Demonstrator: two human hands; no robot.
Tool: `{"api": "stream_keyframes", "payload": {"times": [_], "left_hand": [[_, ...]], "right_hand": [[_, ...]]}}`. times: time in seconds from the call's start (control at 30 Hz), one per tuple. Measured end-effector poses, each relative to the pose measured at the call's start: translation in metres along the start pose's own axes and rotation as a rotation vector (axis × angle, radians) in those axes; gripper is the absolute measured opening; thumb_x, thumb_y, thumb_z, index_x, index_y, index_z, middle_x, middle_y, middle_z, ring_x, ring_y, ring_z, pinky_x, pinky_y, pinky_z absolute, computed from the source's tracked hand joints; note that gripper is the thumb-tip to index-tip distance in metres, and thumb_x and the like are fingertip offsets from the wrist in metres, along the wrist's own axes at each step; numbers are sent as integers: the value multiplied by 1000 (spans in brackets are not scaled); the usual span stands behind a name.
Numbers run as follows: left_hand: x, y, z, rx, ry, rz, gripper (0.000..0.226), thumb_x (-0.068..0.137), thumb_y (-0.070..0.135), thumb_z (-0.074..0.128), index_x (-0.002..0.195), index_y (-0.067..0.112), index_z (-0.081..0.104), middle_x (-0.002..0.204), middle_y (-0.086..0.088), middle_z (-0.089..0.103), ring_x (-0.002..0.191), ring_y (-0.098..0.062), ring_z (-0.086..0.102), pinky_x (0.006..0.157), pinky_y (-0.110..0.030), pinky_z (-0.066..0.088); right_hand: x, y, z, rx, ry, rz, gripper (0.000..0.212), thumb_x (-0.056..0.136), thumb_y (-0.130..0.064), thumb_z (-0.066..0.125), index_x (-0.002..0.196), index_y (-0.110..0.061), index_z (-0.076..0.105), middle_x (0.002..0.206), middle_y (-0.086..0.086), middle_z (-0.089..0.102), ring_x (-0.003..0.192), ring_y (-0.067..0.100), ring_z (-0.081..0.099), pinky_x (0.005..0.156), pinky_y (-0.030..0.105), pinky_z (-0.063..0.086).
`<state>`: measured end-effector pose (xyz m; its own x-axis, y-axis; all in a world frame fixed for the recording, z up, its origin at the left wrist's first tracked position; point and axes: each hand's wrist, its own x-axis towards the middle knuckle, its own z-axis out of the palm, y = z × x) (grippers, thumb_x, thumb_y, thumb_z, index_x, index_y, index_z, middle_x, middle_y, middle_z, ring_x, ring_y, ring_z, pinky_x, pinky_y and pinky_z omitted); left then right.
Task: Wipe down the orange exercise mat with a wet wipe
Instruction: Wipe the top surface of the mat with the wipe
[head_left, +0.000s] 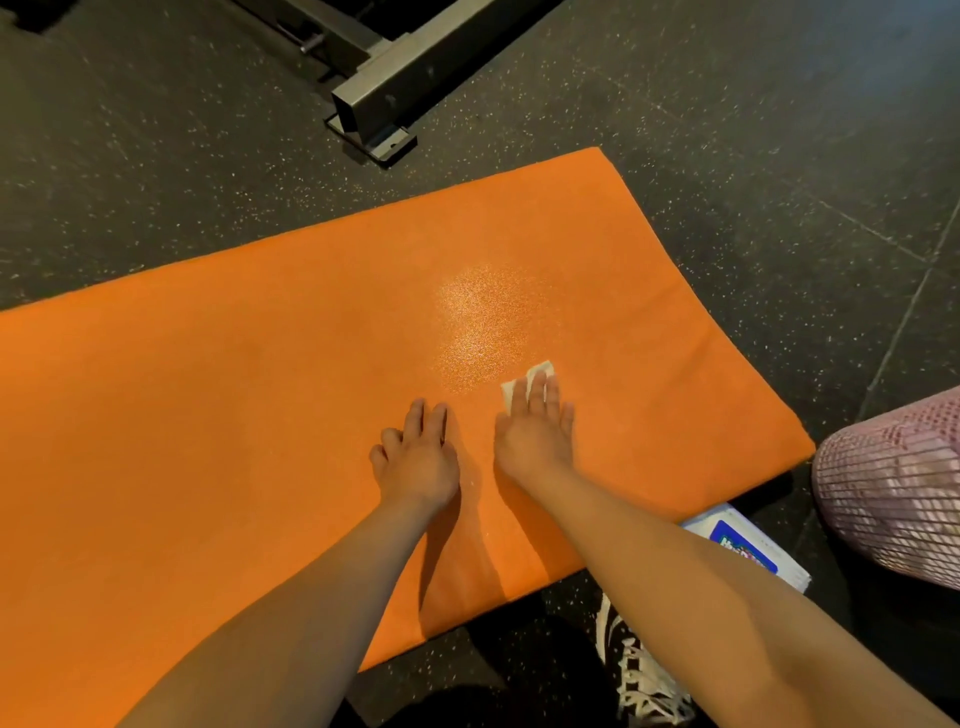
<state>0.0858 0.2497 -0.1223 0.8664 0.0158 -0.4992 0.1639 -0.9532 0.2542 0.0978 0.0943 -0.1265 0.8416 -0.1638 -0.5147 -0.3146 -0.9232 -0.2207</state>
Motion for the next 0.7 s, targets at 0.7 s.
{"api": "stream_keyframes", "payload": {"times": [0.7], "left_hand": [[28, -12, -8, -61, 83, 31, 55, 101, 34, 39, 153, 43, 23, 166, 13, 6, 140, -26, 17, 113, -44, 16]], "right_hand": [[36, -14, -3, -124, 59, -217, 70, 102, -19, 36, 163, -25, 0, 169, -1, -16, 155, 21, -18, 121, 55, -8]]}}
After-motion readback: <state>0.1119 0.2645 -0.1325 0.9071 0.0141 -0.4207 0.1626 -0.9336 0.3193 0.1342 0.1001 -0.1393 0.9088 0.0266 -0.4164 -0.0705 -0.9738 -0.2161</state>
